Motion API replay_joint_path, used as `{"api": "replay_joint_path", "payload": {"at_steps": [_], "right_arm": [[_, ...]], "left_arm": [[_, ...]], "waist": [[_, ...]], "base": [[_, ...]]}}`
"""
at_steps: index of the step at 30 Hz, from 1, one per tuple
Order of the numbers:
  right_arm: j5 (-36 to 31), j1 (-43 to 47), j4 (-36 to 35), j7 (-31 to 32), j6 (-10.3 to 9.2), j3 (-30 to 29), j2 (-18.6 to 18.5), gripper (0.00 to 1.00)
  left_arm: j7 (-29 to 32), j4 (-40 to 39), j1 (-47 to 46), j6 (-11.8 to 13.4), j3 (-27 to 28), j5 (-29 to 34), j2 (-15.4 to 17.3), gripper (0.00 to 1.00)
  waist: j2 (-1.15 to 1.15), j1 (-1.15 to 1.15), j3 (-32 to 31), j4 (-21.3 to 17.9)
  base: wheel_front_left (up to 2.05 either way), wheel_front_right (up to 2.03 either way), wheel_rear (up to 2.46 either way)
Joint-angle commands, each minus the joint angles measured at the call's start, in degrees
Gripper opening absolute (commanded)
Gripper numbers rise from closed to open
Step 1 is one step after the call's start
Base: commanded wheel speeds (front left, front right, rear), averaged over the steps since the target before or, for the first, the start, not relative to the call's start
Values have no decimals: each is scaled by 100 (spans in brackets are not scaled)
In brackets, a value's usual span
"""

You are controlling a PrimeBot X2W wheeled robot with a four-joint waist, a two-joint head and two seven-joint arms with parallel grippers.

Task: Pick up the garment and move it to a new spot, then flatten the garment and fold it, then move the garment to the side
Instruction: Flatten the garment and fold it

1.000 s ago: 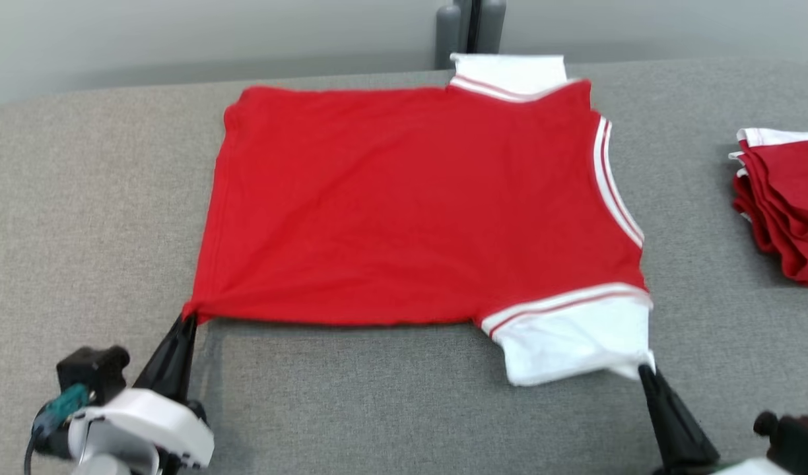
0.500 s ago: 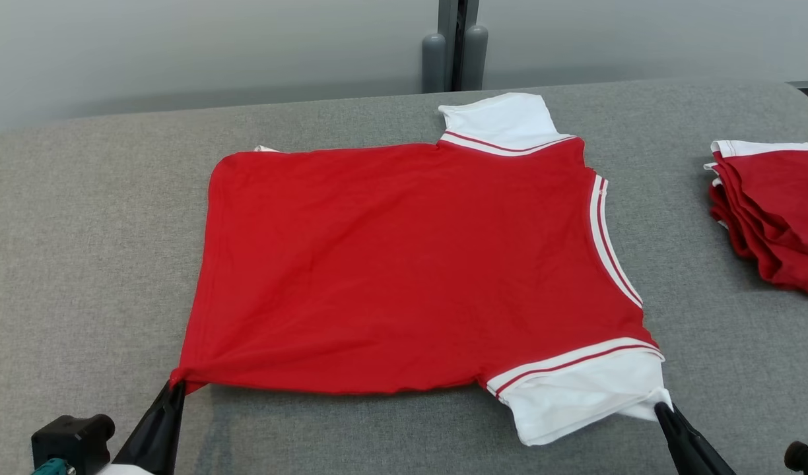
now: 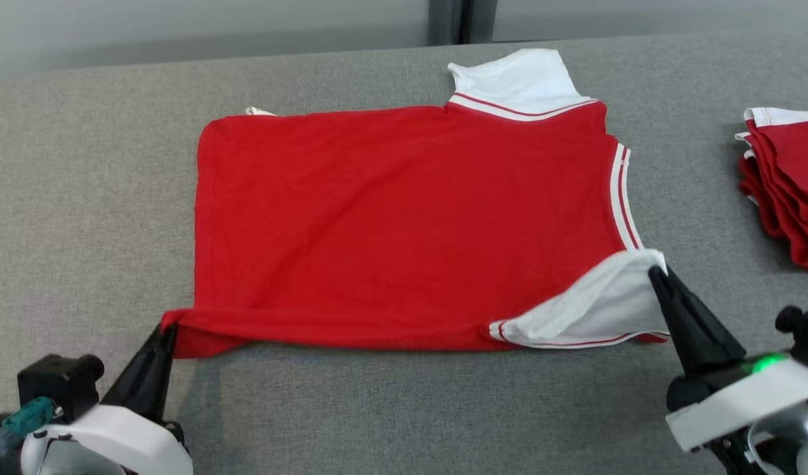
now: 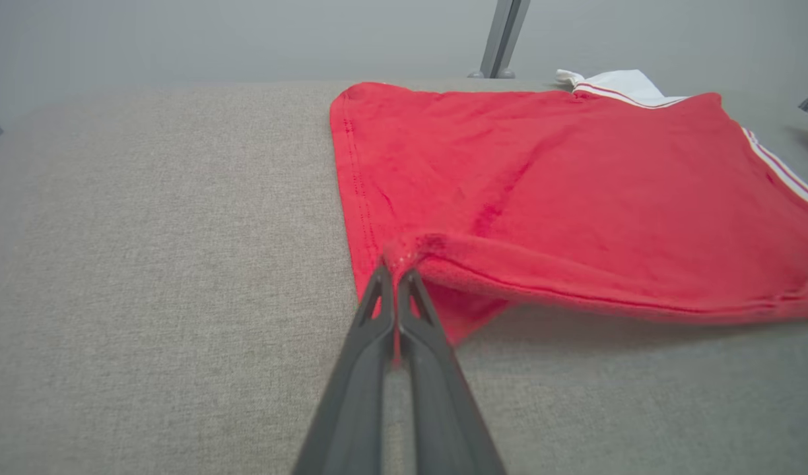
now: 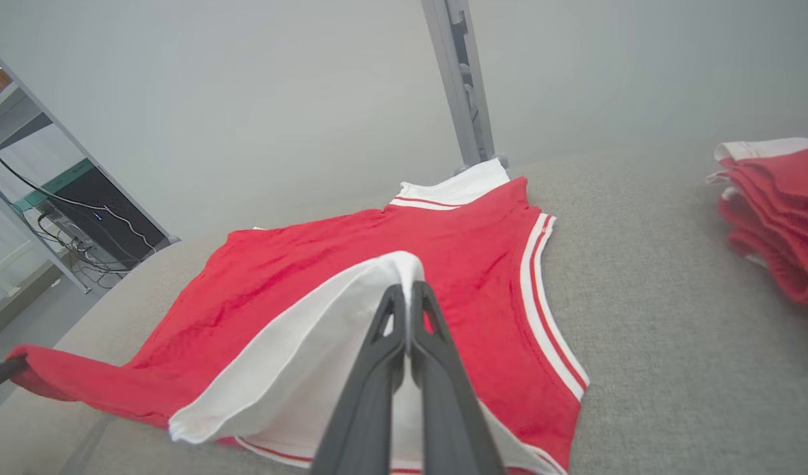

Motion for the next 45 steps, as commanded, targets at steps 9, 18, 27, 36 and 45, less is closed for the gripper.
{"api": "replay_joint_path", "payload": {"at_steps": [9, 18, 27, 36, 45], "right_arm": [[134, -1619, 997, -300, 4, 472, -628, 0], [383, -2444, 1974, -805, 4, 837, -890, 0], [573, -2911, 2761, -1475, 4, 1382, -1012, 0], [294, -2945, 3186, -2187, 4, 1393, -1009, 100], [-987, -2357, 2529, -2373, 4, 311, -473, 100]], "left_arm": [[55, 394, -886, -303, -14, 33, 56, 0], [-113, 889, -1480, -622, -152, 48, -58, 0], [-171, 1395, -1706, -878, -338, -19, -167, 38], [-809, 1606, -1752, -813, -238, -28, -482, 100], [-2001, 1362, -1766, -644, 263, 91, -906, 100]], "waist": [[0, 0, 709, 125], [0, 0, 950, 228], [0, 0, 1000, 198], [0, 0, 838, 237], [0, 0, 531, 208]], "base": [[0, 0, 0], [0, 0, 0], [0, 0, 0], [0, 0, 0], [0, 0, 0]]}}
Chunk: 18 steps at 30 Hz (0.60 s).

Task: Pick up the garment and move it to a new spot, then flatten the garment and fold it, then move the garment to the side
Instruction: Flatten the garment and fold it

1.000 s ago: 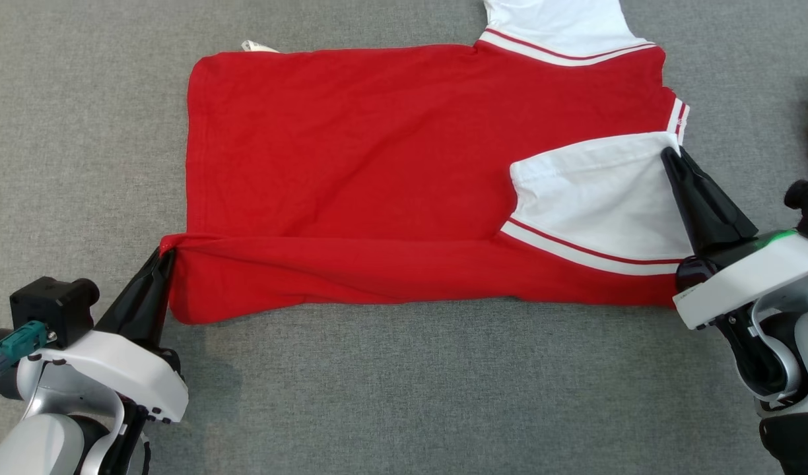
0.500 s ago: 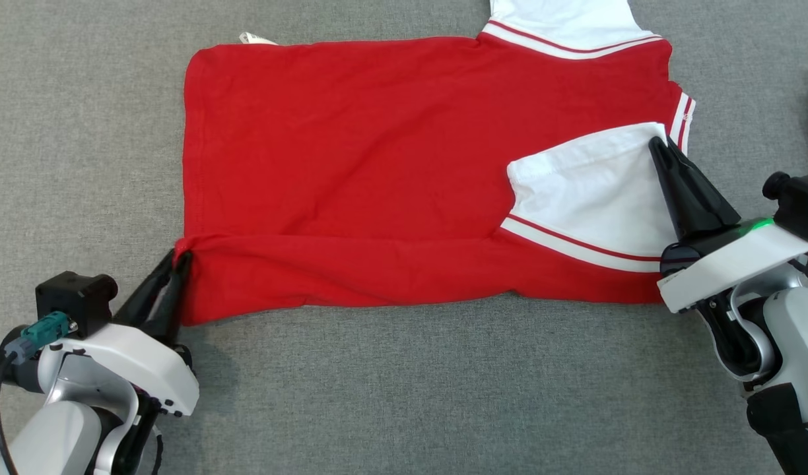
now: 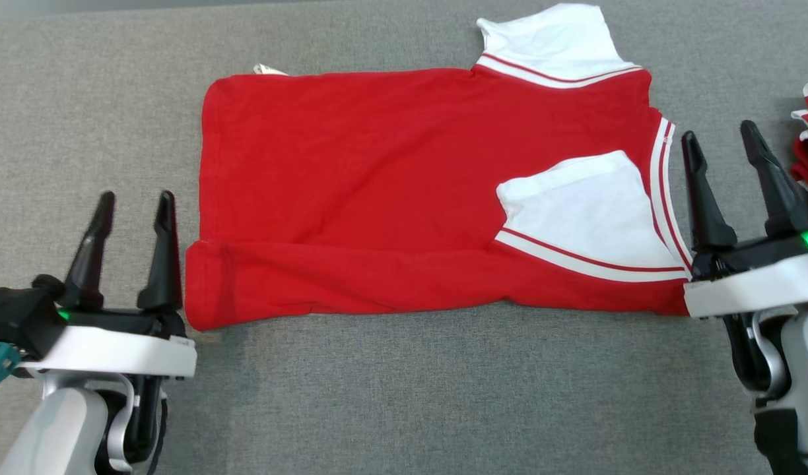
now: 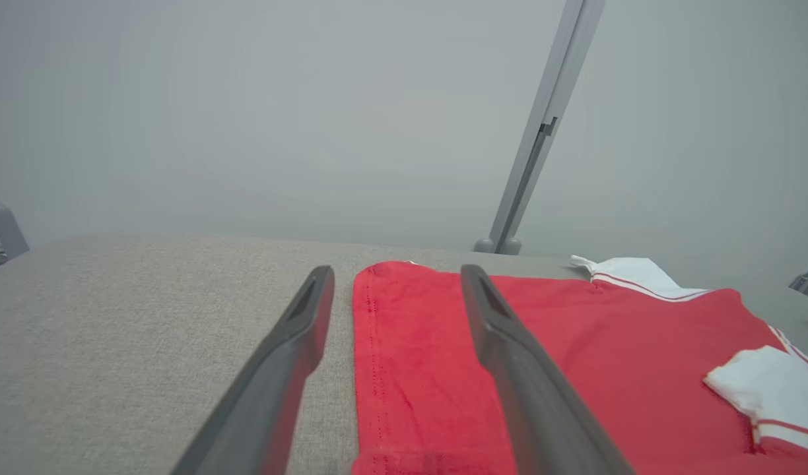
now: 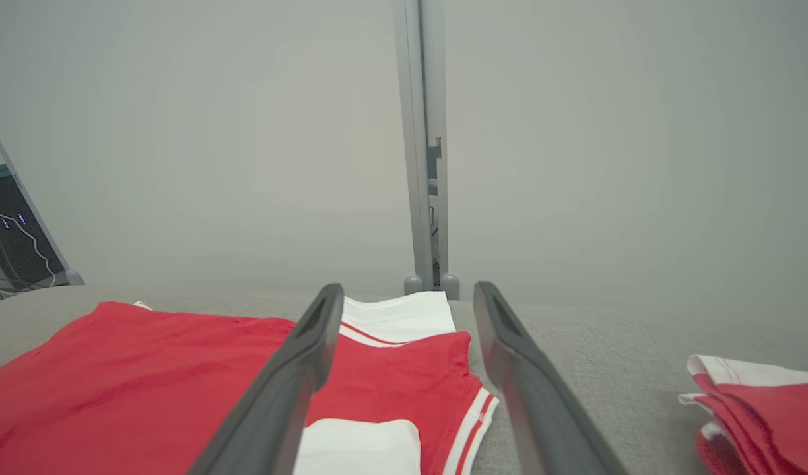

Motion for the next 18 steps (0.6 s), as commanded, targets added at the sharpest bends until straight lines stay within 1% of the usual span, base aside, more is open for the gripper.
{"api": "replay_joint_path", "payload": {"at_steps": [1, 4, 8, 13, 18], "right_arm": [[-166, 181, -158, -27, 4, -138, 62, 100], [-484, 531, -488, -18, 4, -369, 226, 100], [-725, 959, -799, -19, 3, -526, 409, 100], [-815, 1242, -915, 73, 3, -582, 582, 100], [-814, 1283, -937, 96, 3, -568, 640, 100]], "left_arm": [[-73, -61, -149, 25, 109, 69, -27, 100], [-131, -176, -180, -21, 268, 279, -94, 100], [-144, -303, -175, -133, 500, 544, -212, 100], [-148, -146, 139, -314, 645, 736, -246, 100], [-149, 53, 245, -423, 594, 791, -273, 100]], "waist": [[0, 0, -67, -6], [0, 0, -165, 16], [0, 0, -269, 11], [0, 0, -342, -56], [0, 0, -365, -55]], "base": [[0, 0, 0], [0, 0, 0], [0, 0, 0], [0, 0, 0], [0, 0, 0]]}}
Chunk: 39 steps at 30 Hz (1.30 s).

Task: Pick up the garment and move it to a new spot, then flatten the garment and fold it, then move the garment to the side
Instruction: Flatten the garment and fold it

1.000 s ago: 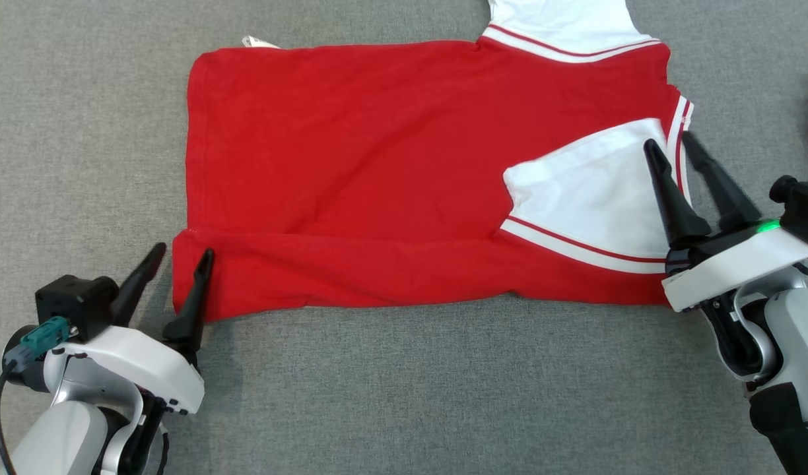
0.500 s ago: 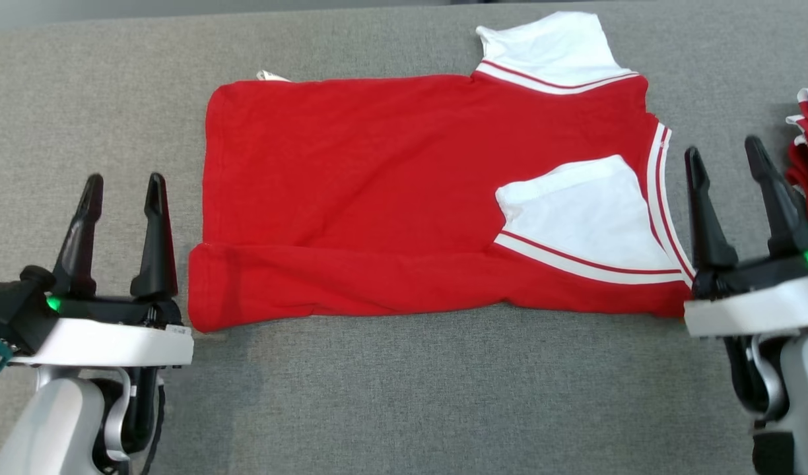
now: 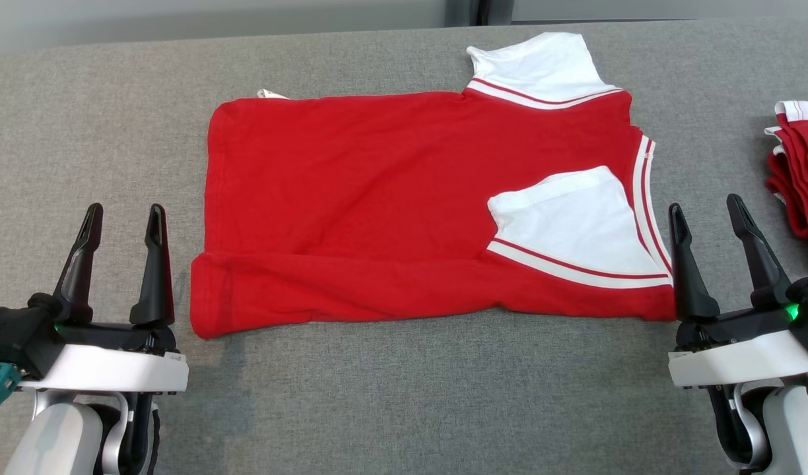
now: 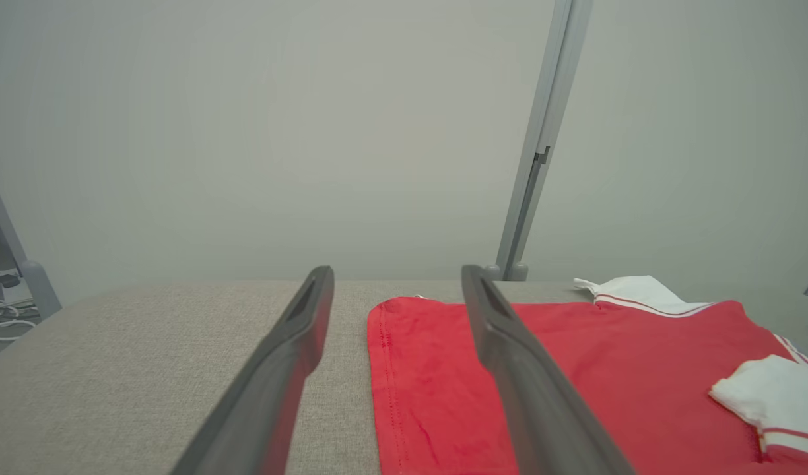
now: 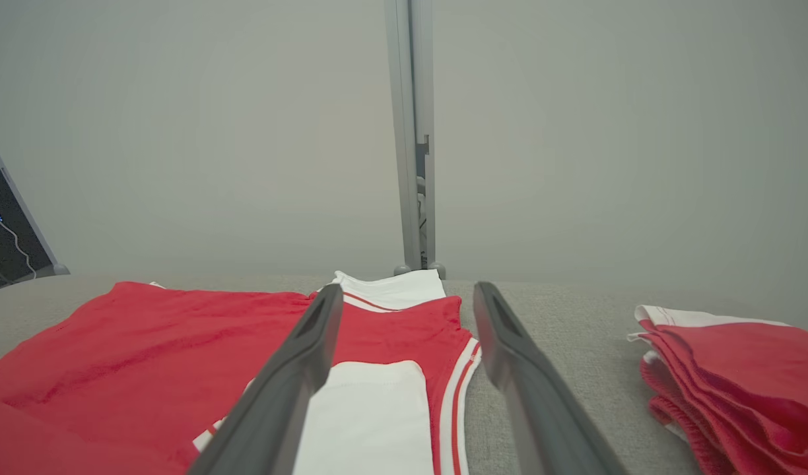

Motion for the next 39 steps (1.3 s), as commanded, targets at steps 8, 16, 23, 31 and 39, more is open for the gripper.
{"api": "replay_joint_path", "payload": {"at_steps": [8, 16, 23, 31, 39], "right_arm": [[36, -48, 28, 52, 4, -22, -31, 100], [195, 269, 702, 131, 4, -242, 60, 100], [356, 164, 1357, 38, 4, -206, 135, 100], [611, -38, 1945, -4, 3, 21, 149, 100], [924, -206, 2318, 49, 1, 322, 66, 0]], "left_arm": [[3, 185, -111, -79, -50, 97, 79, 100], [150, 729, 138, -210, -268, -93, -72, 100], [210, 1493, 64, -474, -355, -403, -244, 100], [492, 2135, -109, -717, -427, -733, -359, 100], [1007, 2377, -240, -882, -628, -907, -348, 0]], "waist": [[0, 0, -37, 27], [0, 0, 80, 22], [0, 0, 284, -49], [0, 0, 359, -41], [0, 0, 340, -60]], "base": [[0, 0, 0], [0, 0, 0], [0, 0, 0], [0, 0, 0], [0, 0, 0]]}}
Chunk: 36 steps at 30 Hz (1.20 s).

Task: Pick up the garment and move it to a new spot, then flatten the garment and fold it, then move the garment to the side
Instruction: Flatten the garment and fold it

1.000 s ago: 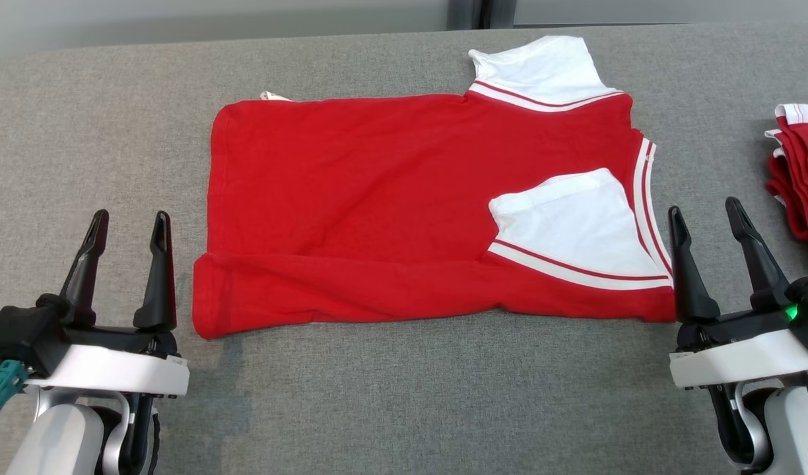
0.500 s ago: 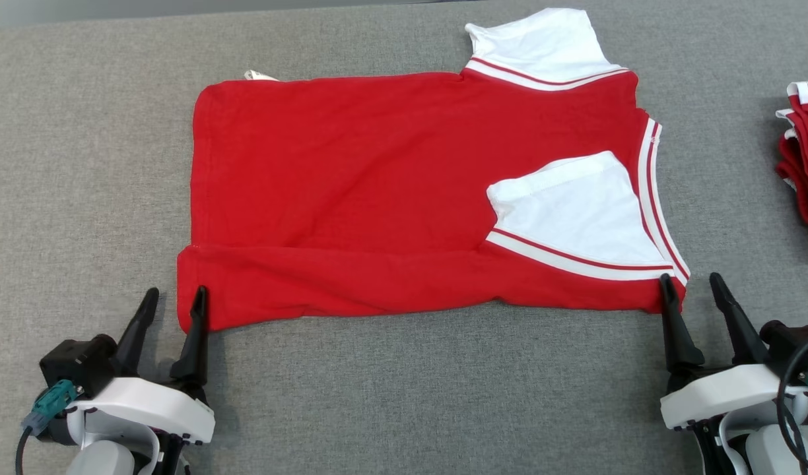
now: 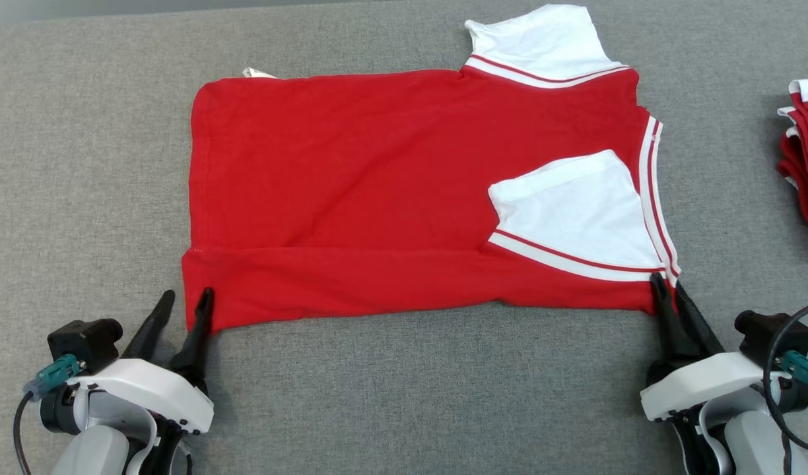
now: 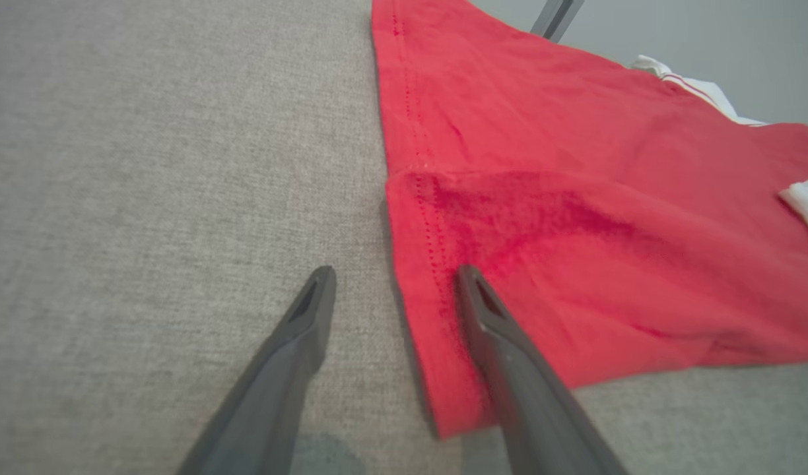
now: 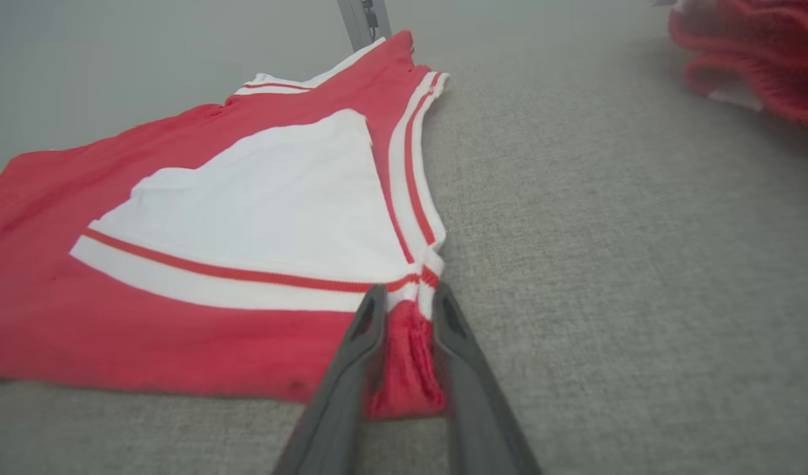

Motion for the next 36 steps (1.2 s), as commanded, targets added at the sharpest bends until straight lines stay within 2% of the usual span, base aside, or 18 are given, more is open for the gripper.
{"api": "replay_joint_path", "payload": {"at_steps": [1, 10, 15, 22, 25, 29, 30, 31, 32, 33, 36], "right_arm": [[90, 7, 118, 47, -2, 76, -66, 0], [310, 208, -360, 105, -1, 154, -160, 0], [276, 565, -792, 249, -1, 13, -171, 0], [165, 1439, -1588, 683, -1, -363, -31, 0], [45, 1736, -1825, 887, -1, -516, 6, 0], [-50, 1923, -2002, 1069, -1, -594, 95, 0], [-69, 1940, -2026, 1105, -1, -602, 113, 0], [-94, 1943, -2037, 1110, -1, -620, 123, 21], [-134, 1930, -2048, 1110, -1, -643, 124, 49], [-181, 1894, -2081, 1077, -1, -670, 130, 100], [-341, 1776, -2230, 917, -1, -855, 147, 100]], "left_arm": [[197, 102, -14, -53, -136, -35, -26, 0], [240, -545, 132, 43, -120, 103, 285, 0], [439, -1069, 402, 212, -134, 156, 432, 0], [853, -2001, 1126, 596, -98, 99, 633, 0], [976, -2285, 1394, 747, -57, 8, 629, 0], [1083, -2368, 1599, 820, -108, -80, 565, 0], [1105, -2346, 1636, 826, -124, -108, 541, 16], [1087, -2303, 1652, 840, -125, -112, 524, 68], [1044, -2264, 1635, 862, -116, -104, 502, 100], [965, -2226, 1604, 884, -84, -110, 448, 100], [662, -2173, 1478, 936, -4, -47, 345, 100]], "waist": [[0, 0, -12, 2], [0, 0, -192, 63], [0, 0, -330, 111], [0, 0, -532, 131], [0, 0, -578, 146], [0, 0, -604, 152], [0, 0, -614, 153], [0, 0, -618, 152], [0, 0, -623, 152], [0, 0, -627, 151], [0, 0, -646, 152]], "base": [[0, 0, 0], [0, 0, 0], [0, 0, 0], [0, 0, 0], [0, 0, 0], [0, 0, 0], [0, 0, 0], [0, 0, 0], [0, 0, 0], [0, 0, 0], [0, 0, 0]]}}
